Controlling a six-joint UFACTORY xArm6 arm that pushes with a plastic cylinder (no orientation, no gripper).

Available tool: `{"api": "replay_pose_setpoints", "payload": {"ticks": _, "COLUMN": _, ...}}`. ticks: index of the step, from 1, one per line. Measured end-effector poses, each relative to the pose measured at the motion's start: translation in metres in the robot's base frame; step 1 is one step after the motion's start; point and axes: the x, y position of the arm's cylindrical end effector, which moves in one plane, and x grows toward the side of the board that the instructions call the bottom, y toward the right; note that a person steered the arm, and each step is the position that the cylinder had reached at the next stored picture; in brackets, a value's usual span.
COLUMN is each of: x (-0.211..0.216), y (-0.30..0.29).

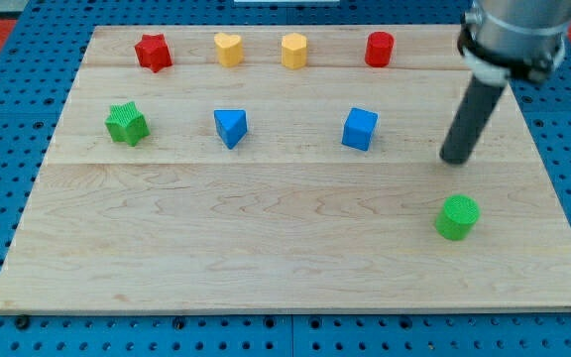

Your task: Push the blue cube to left of green circle

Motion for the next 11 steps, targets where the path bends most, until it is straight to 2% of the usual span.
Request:
{"api": "replay_pose_setpoints", "payload": {"ticks": 1, "x": -0.089, "y": -0.030}}
{"api": "replay_pose_setpoints", "payload": {"ticks": 2, "x": -0.090, "y": -0.098}}
{"api": "replay_pose_setpoints", "payload": {"ticks": 3, "x": -0.025, "y": -0.114}}
{"api": "replay_pose_setpoints", "payload": {"ticks": 4, "x": 0.030, "y": -0.105}}
{"api": "replay_pose_setpoints", "payload": {"ticks": 5, "x": 0.067, "y": -0.051}}
{"api": "replay_pose_setpoints", "payload": {"ticks": 6, "x": 0.071, "y": -0.056}}
{"api": "replay_pose_setpoints", "payload": {"ticks": 7, "x": 0.058, "y": -0.113}}
{"api": "replay_pose_setpoints", "payload": {"ticks": 8, "x": 0.104, "y": -0.073}}
{"api": "replay_pose_setpoints", "payload": {"ticks": 9, "x": 0.108, "y": -0.078}}
{"api": "replay_pose_setpoints", "payload": {"ticks": 10, "x": 0.040, "y": -0.105}}
{"api": "replay_pose_setpoints", "payload": {"ticks": 11, "x": 0.004, "y": -0.056}}
